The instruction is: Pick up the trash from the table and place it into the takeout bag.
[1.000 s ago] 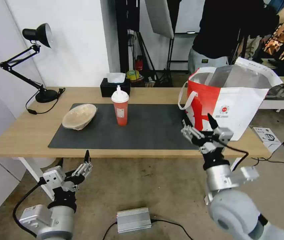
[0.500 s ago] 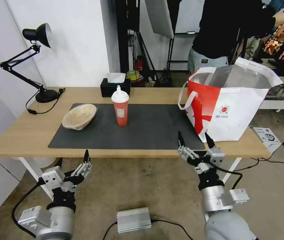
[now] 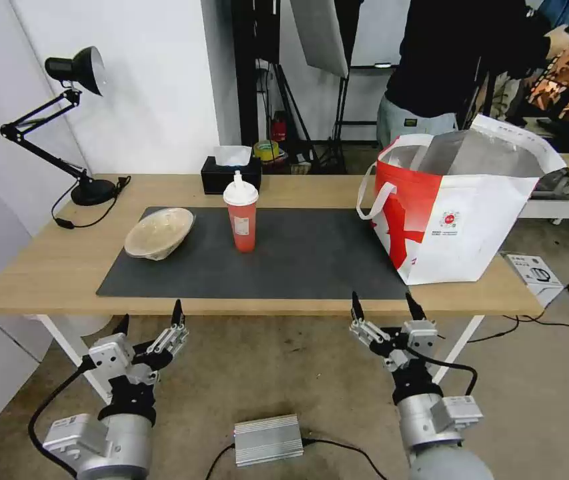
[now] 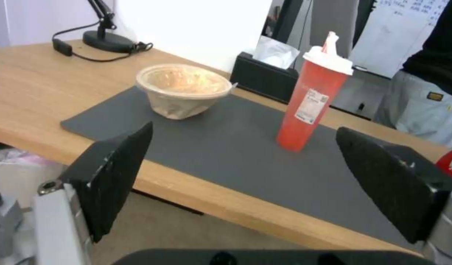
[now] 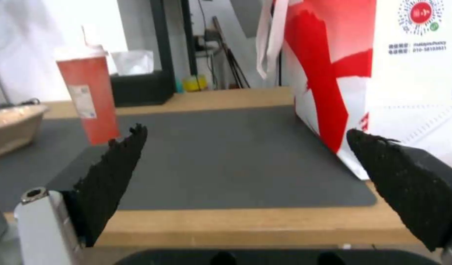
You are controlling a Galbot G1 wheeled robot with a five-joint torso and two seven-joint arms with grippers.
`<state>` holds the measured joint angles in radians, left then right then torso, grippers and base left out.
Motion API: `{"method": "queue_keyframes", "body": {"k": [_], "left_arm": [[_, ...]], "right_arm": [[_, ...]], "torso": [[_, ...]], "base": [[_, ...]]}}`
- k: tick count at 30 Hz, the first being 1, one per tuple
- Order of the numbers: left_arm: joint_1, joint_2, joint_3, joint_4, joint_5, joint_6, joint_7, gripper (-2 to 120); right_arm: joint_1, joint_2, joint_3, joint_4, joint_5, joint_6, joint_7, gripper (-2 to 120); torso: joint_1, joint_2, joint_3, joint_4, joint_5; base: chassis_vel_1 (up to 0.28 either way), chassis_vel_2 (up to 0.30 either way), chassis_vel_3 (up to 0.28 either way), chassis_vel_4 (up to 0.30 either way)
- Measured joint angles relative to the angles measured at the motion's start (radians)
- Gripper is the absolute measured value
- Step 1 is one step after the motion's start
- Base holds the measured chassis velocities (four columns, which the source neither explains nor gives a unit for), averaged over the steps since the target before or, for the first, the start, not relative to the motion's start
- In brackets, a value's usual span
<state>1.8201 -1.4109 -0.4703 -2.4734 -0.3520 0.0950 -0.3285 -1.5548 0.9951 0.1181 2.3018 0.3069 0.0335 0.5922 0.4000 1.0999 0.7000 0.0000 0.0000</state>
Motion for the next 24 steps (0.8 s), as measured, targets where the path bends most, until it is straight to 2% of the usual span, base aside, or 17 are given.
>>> {"method": "queue_keyframes", "body": {"k": [6, 15, 24], "left_arm": [[0.001, -0.001, 0.001, 0.007, -0.016, -0.037, 0.012, 100], [0.008, -0.002, 0.000, 0.004, -0.014, -0.038, 0.014, 100], [0.017, -0.004, -0.002, -0.004, -0.005, -0.038, 0.014, 100]], "right_arm": [[-0.008, -0.007, 0.002, 0.002, -0.002, -0.038, 0.029, 100], [-0.051, -0.007, 0.002, 0.034, -0.026, -0.090, 0.086, 100], [-0.061, -0.002, 0.008, 0.048, -0.047, -0.101, 0.088, 100]], "torso": [[0.000, 0.000, 0.000, 0.0000, 0.0000], [0.000, 0.000, 0.000, 0.0000, 0.0000], [0.000, 0.000, 0.000, 0.0000, 0.0000]], "base": [[0.000, 0.000, 0.000, 0.000], [0.000, 0.000, 0.000, 0.000], [0.000, 0.000, 0.000, 0.000]]}}
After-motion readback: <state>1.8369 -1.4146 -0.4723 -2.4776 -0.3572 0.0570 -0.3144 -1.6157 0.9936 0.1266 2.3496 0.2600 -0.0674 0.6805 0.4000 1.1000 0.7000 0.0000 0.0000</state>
